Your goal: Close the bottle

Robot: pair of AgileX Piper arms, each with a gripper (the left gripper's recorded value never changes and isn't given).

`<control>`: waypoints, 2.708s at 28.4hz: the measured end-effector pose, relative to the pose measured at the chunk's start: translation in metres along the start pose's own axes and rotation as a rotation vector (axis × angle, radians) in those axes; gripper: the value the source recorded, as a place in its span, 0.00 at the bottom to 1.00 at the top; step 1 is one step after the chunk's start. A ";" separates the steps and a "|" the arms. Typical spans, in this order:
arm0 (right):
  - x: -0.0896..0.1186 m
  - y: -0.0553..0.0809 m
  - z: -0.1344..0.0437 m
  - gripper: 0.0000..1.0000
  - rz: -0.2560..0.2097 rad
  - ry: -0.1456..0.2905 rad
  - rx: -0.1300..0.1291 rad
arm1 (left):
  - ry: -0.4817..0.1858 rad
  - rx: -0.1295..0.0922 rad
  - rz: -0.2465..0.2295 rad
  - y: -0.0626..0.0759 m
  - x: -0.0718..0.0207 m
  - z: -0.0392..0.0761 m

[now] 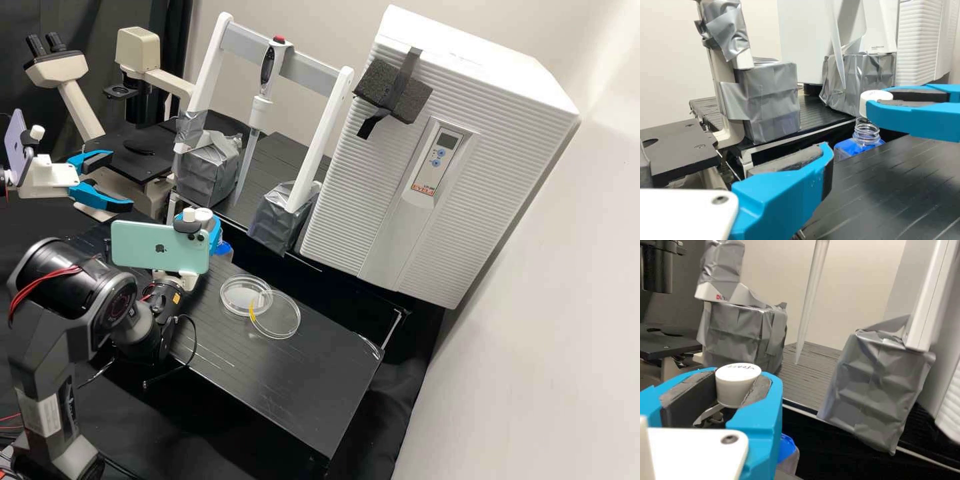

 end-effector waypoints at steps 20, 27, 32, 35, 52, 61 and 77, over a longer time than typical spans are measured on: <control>0.009 -0.004 0.010 0.00 -0.003 -0.037 0.000 | 0.000 0.002 0.000 0.000 0.0000 0.000; 0.009 -0.004 0.010 0.00 -0.003 -0.037 -0.002 | 0.000 0.002 0.000 0.000 0.0000 0.000; 0.009 -0.005 0.010 0.00 -0.004 -0.038 -0.004 | 0.000 0.002 0.000 0.000 0.0000 0.000; 0.009 -0.005 0.010 0.00 -0.008 -0.041 -0.004 | 0.000 0.002 0.000 0.000 0.0000 0.000; 0.012 -0.005 0.019 0.00 -0.011 -0.070 0.033 | 0.000 0.002 0.000 0.000 0.0000 0.000; 0.013 -0.005 0.022 0.00 -0.015 -0.076 0.077 | -0.004 0.002 -0.001 0.000 0.0003 0.001; 0.013 -0.006 0.022 1.00 -0.017 -0.076 0.076 | -0.006 0.004 -0.001 0.000 0.0005 0.002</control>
